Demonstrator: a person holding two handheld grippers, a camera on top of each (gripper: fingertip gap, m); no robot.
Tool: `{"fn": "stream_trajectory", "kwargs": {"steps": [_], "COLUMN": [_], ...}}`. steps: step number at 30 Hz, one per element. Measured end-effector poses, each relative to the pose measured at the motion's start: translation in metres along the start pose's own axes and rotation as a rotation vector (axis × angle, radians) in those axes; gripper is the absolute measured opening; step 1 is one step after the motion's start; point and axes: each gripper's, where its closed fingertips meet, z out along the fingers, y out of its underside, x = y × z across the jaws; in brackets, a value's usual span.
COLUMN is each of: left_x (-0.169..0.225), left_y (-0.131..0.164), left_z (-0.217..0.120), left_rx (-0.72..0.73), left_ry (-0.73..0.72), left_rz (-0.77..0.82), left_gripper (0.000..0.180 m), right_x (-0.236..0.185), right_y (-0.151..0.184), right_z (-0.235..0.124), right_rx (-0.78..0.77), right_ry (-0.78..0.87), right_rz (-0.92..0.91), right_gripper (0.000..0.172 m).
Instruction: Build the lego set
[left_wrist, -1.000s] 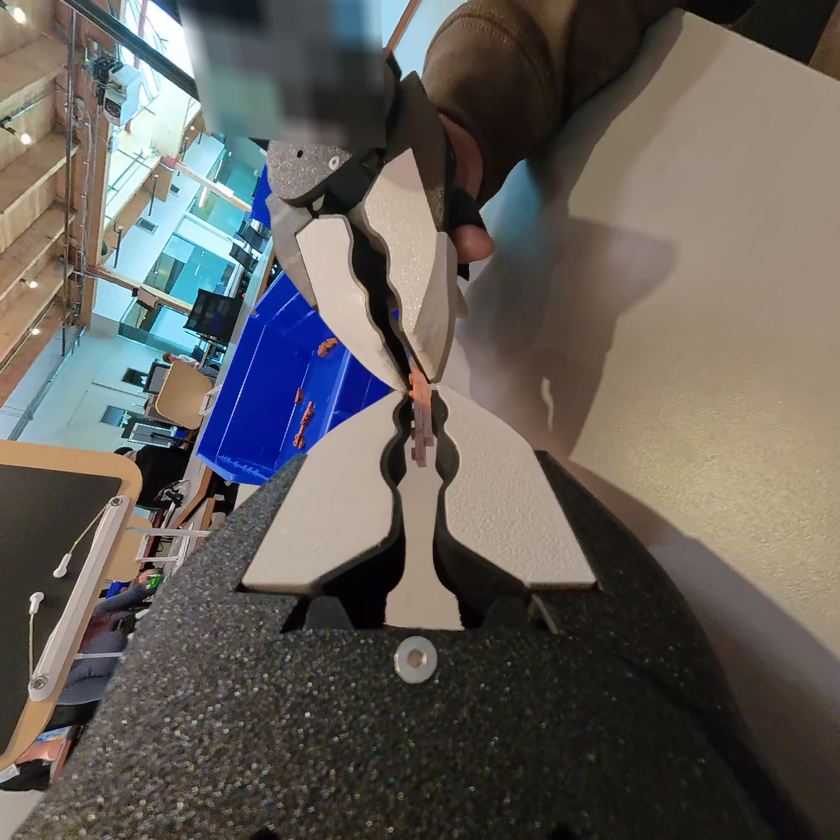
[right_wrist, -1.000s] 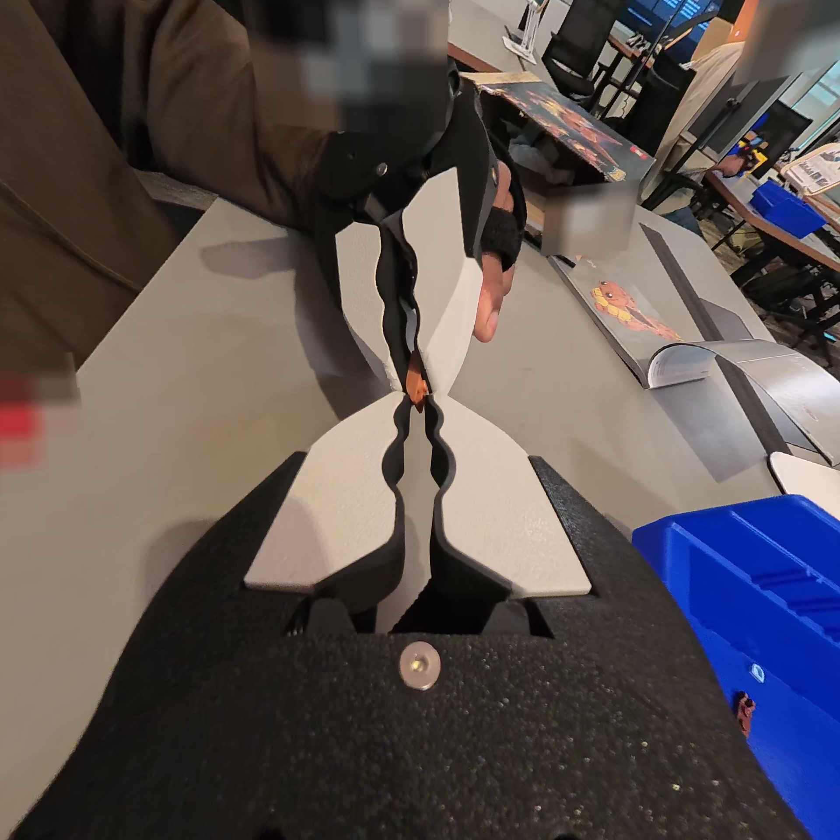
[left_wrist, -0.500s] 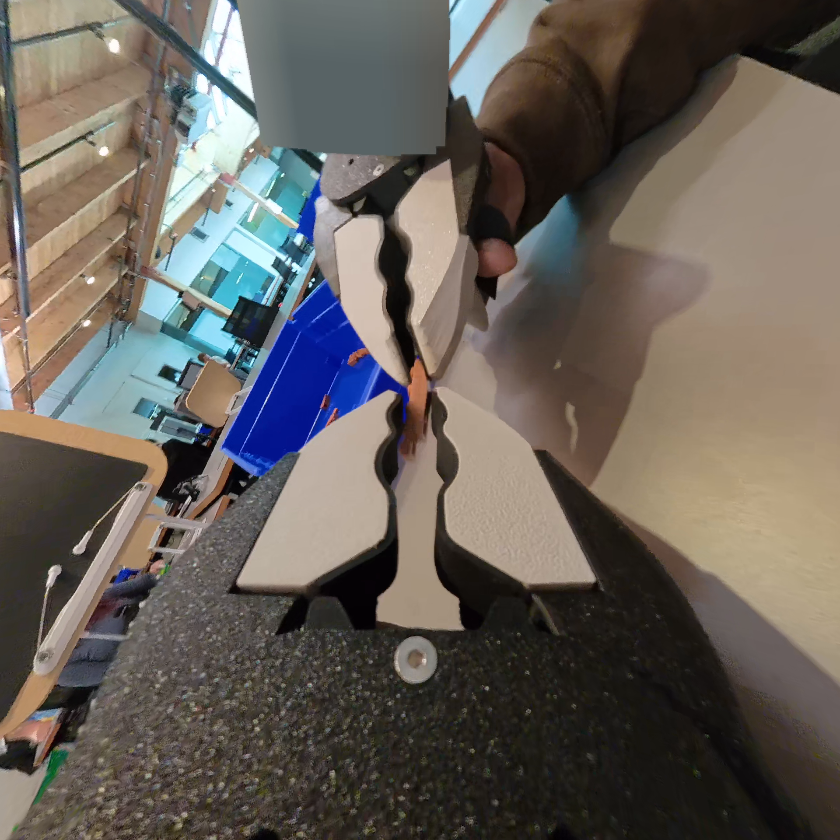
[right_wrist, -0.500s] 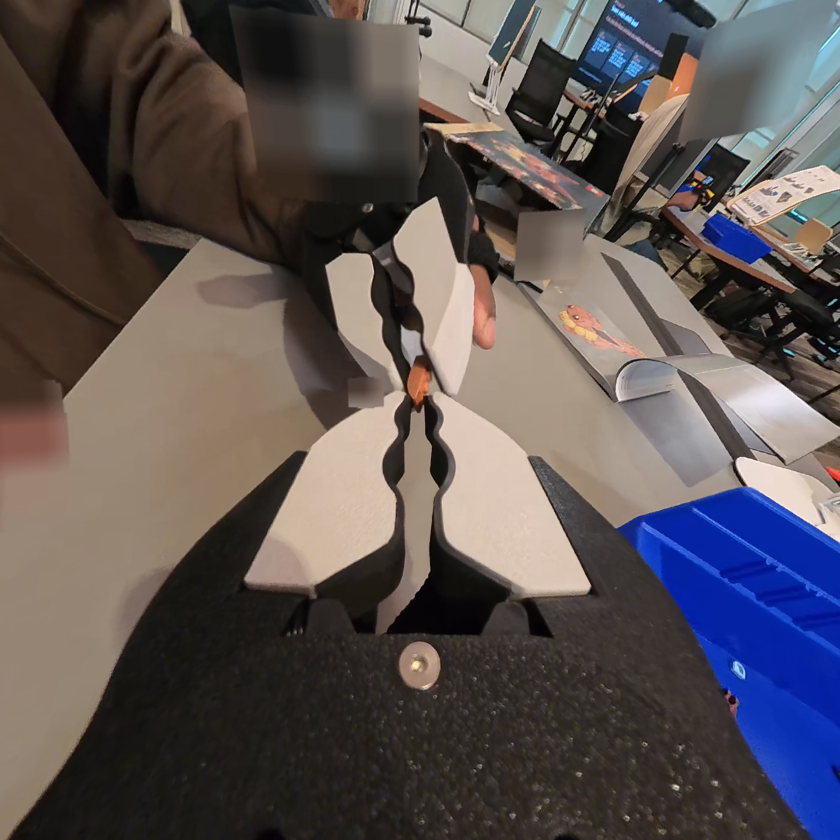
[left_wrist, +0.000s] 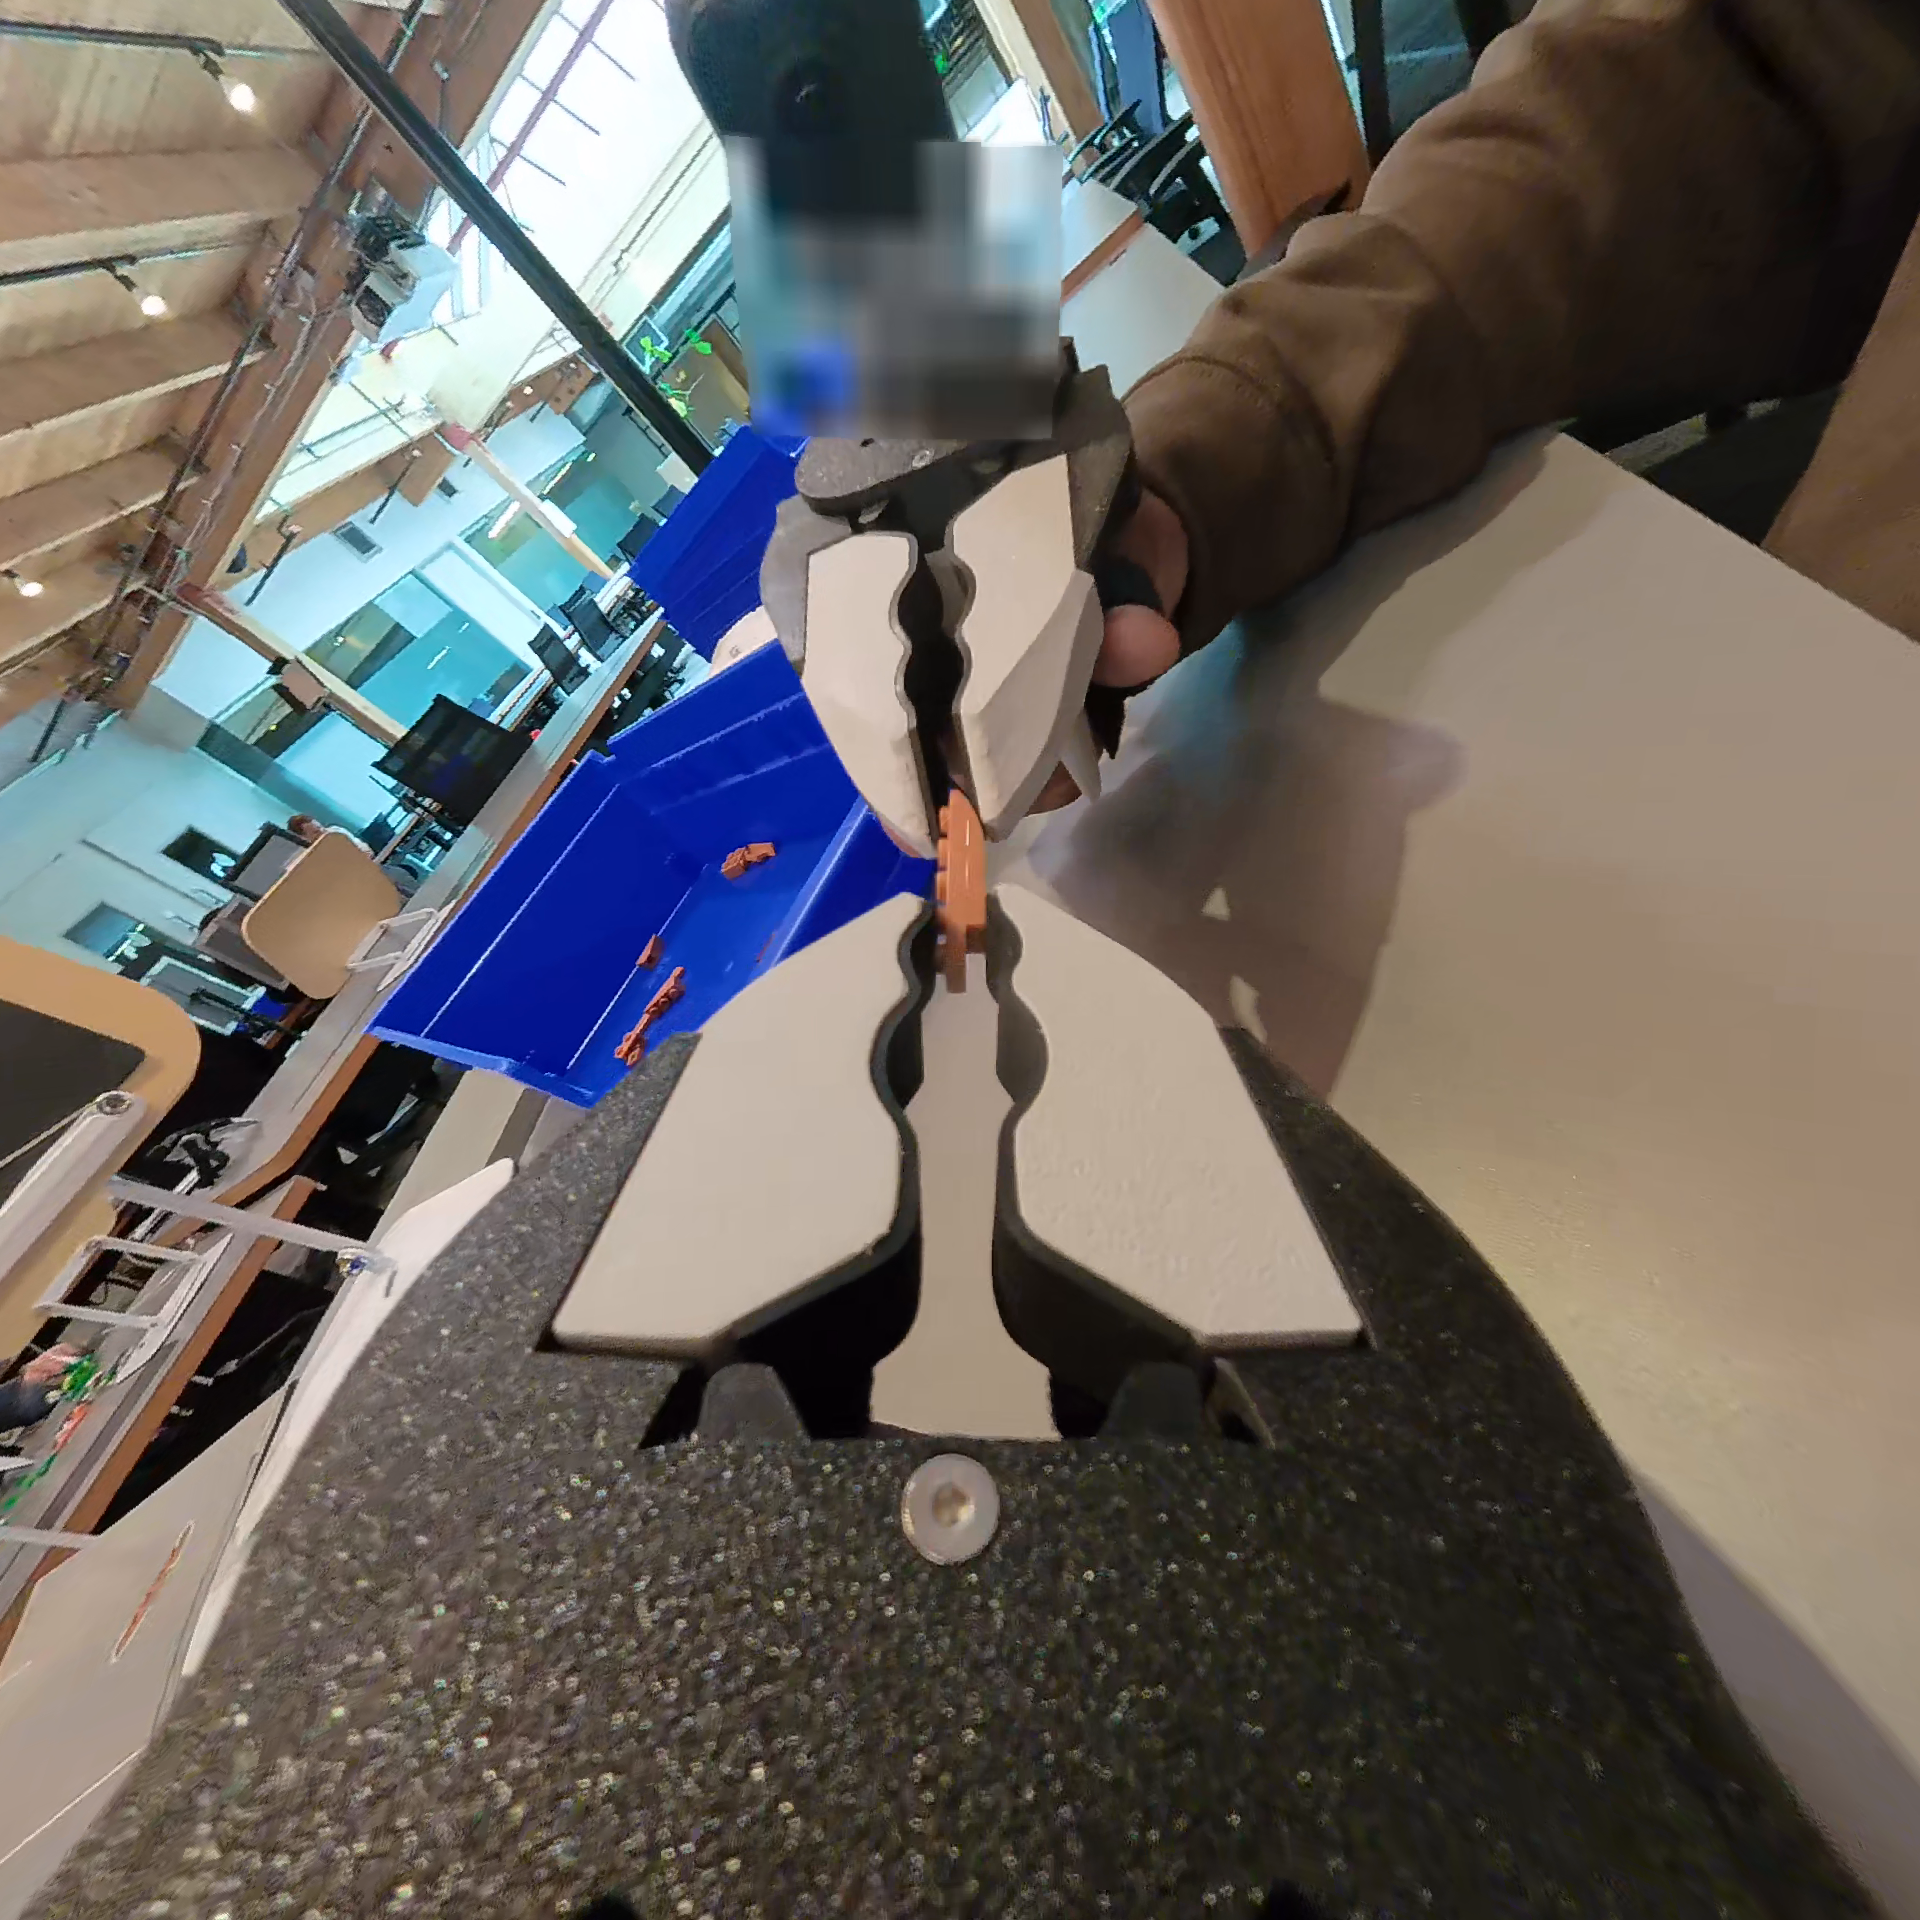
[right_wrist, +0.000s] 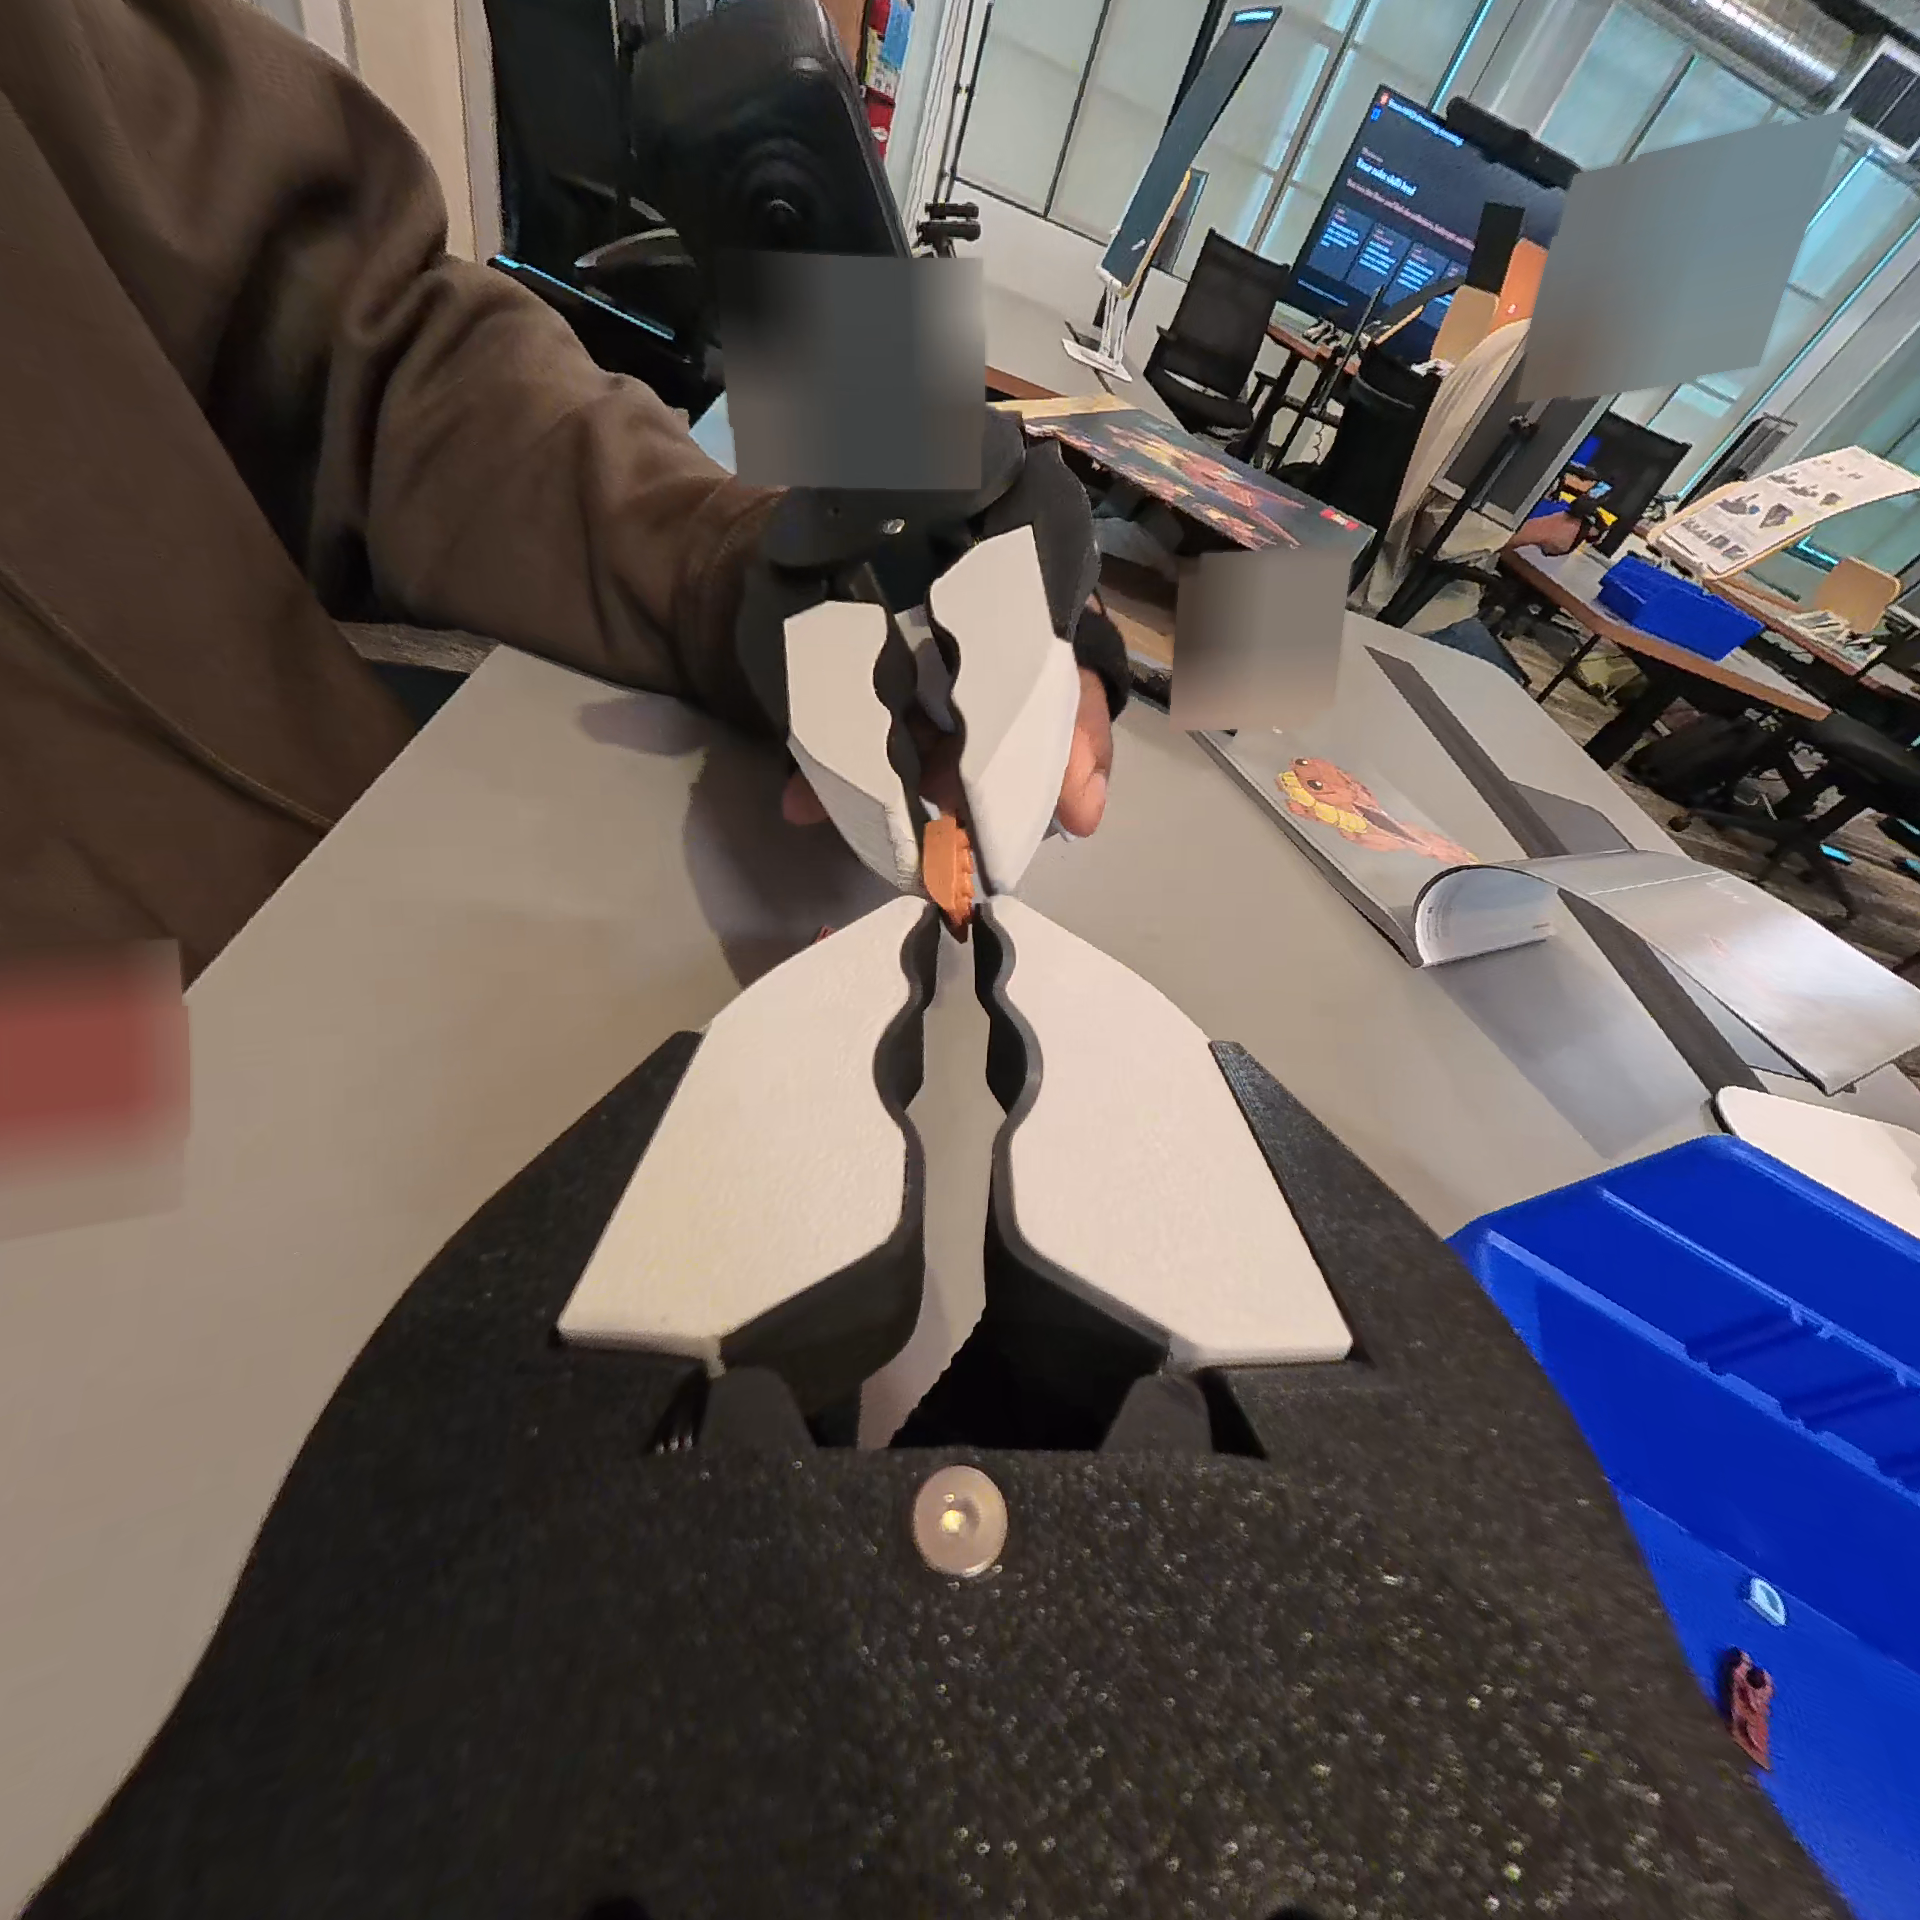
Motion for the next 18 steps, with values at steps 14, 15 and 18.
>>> {"fn": "stream_trajectory", "kwargs": {"steps": [14, 15, 18], "left_x": [-0.006, -0.007, -0.014], "left_y": [0.015, 0.017, 0.026], "left_z": [-0.002, -0.002, -0.002], "left_rx": [-0.089, -0.099, -0.154], "left_ry": [0.026, 0.022, -0.007], "left_rz": [-0.110, -0.119, -0.146], "left_gripper": [0.008, 0.008, 0.008], "right_x": [0.020, 0.022, 0.031], "right_y": [0.024, 0.024, 0.024], "right_z": [0.009, 0.009, 0.007], "right_rx": [-0.108, -0.107, -0.114], "right_ry": [0.112, 0.121, 0.177], "right_rz": [0.018, 0.022, 0.018], "right_gripper": [0.015, 0.016, 0.021]}}
